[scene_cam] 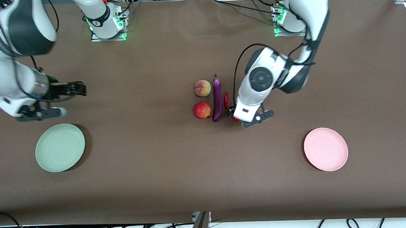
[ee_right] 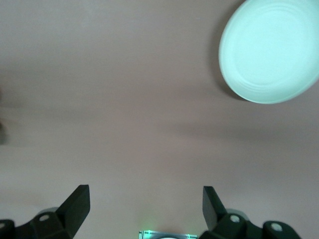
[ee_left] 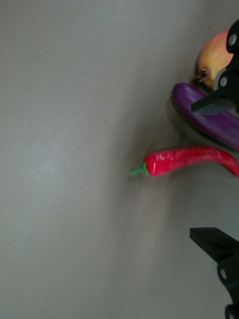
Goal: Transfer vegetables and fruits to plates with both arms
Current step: 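Reach the left gripper to the red chili while the right gripper reaches the peach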
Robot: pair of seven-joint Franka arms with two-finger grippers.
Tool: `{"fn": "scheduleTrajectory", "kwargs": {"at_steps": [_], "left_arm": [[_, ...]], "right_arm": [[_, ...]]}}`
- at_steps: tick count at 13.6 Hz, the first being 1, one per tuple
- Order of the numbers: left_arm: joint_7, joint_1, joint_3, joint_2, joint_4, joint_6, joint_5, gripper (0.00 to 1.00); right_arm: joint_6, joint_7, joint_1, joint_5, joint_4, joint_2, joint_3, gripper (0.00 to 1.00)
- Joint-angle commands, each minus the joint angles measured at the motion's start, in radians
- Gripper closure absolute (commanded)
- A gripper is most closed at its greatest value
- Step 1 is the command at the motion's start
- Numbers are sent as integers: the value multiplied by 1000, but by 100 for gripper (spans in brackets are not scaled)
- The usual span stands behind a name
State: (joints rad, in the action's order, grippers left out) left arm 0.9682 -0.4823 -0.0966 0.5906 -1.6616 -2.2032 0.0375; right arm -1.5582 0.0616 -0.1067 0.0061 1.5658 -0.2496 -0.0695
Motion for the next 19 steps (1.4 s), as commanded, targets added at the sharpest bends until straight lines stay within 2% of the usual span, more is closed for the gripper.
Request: {"fn": "scheduleTrajectory", "kwargs": {"at_steps": [1,3,5,6,7,9,11,14,17,19], "left_arm": [[61,-42,18,72,16,-65,-13,0],[61,-45,21,94,13,-85,-14,2],[64,-45,18,104,-1,-89,-83,8],[67,-45,18,106,-16,-92,-91,16],[67,-45,17,115,-20,-95,-91,41],[67,-45,14,117,-20,-95,-90,78],[57,-45,14,115,-20,-95,-82,100],[55,-35,17,88,-17,-61,-93,100],[-40,7,44,2,22,129,-152,100],[-158,77,44,-40,35,183,-156,100]], "right_arm": [[-29,7,-53,20,-23,-54,5,0],[-55,10,-91,46,-23,-80,5,0],[-66,65,-112,115,-21,-109,4,0],[-68,92,-137,139,-21,-126,4,0],[-83,119,-171,153,-21,-138,4,0],[-132,232,-256,157,-20,-171,4,0],[-202,364,-347,157,-21,-207,4,0],[-281,434,-419,201,-20,-247,4,0],[-344,437,-490,209,-18,-283,4,0],[-394,445,-530,209,-18,-306,4,0]]}}
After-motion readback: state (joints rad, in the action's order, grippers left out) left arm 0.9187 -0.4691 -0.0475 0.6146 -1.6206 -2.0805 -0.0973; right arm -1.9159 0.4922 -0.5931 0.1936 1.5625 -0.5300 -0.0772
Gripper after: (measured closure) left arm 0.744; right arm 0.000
